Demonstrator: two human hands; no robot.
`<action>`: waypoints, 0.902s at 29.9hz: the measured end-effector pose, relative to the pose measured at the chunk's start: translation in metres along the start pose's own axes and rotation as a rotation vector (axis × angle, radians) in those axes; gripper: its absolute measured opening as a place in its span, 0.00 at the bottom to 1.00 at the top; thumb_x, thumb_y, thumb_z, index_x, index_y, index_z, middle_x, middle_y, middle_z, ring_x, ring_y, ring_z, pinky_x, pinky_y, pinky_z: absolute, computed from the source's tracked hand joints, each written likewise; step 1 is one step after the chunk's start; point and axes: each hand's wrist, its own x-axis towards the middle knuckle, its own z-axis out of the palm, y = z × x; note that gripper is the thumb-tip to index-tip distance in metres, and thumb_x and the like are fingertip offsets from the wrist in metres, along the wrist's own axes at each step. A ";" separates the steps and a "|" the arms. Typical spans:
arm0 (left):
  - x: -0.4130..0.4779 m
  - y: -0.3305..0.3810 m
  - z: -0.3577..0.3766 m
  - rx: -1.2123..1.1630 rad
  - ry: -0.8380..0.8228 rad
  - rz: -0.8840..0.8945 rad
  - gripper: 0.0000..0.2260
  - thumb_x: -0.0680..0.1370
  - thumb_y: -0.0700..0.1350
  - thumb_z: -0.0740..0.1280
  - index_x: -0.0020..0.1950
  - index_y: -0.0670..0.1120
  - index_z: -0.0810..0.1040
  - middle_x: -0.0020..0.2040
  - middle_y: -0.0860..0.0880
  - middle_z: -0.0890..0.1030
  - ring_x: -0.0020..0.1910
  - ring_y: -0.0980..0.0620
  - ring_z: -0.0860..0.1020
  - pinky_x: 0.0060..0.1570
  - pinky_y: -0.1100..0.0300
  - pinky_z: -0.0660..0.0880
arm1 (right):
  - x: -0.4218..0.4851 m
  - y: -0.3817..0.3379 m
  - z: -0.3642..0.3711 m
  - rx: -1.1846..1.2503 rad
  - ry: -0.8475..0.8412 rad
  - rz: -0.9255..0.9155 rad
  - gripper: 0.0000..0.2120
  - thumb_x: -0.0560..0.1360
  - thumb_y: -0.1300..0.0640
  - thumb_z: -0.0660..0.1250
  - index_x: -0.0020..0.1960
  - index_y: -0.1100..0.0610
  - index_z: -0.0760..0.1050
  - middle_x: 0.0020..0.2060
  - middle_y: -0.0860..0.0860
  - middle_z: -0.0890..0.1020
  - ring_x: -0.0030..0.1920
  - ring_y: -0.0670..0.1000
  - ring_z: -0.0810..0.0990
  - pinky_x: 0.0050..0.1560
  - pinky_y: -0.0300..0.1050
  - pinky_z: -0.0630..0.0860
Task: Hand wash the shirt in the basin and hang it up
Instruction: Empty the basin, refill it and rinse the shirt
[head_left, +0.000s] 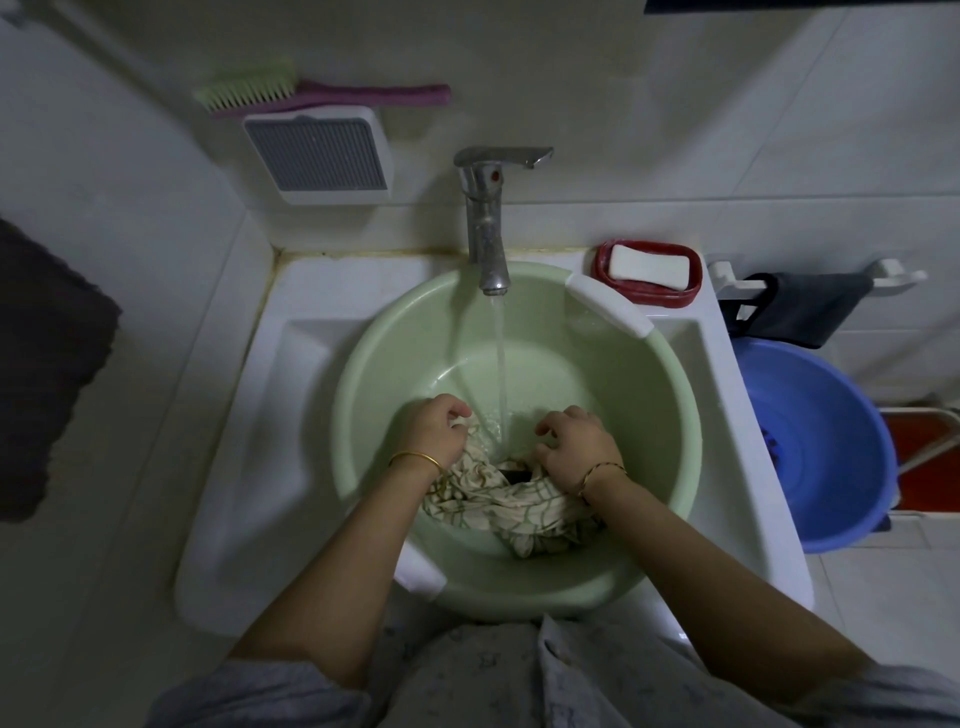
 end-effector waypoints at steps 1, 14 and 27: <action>0.000 0.000 0.000 -0.004 0.000 -0.003 0.12 0.71 0.38 0.65 0.43 0.56 0.77 0.51 0.48 0.82 0.51 0.51 0.79 0.55 0.55 0.77 | 0.000 0.000 0.000 0.000 0.000 0.001 0.15 0.74 0.52 0.63 0.60 0.53 0.74 0.58 0.53 0.74 0.61 0.55 0.69 0.60 0.50 0.71; -0.001 0.001 -0.001 -0.006 -0.004 -0.009 0.12 0.70 0.38 0.65 0.43 0.56 0.77 0.51 0.48 0.82 0.51 0.50 0.80 0.55 0.55 0.77 | 0.000 0.000 0.000 0.004 -0.014 0.000 0.15 0.75 0.53 0.62 0.60 0.53 0.74 0.58 0.53 0.74 0.62 0.55 0.69 0.60 0.49 0.70; -0.001 0.001 0.000 -0.020 -0.006 -0.026 0.12 0.70 0.37 0.64 0.48 0.50 0.80 0.52 0.47 0.82 0.52 0.49 0.79 0.56 0.54 0.76 | 0.000 0.000 -0.001 0.007 -0.009 -0.001 0.15 0.75 0.53 0.63 0.60 0.53 0.75 0.59 0.53 0.73 0.62 0.55 0.68 0.61 0.49 0.70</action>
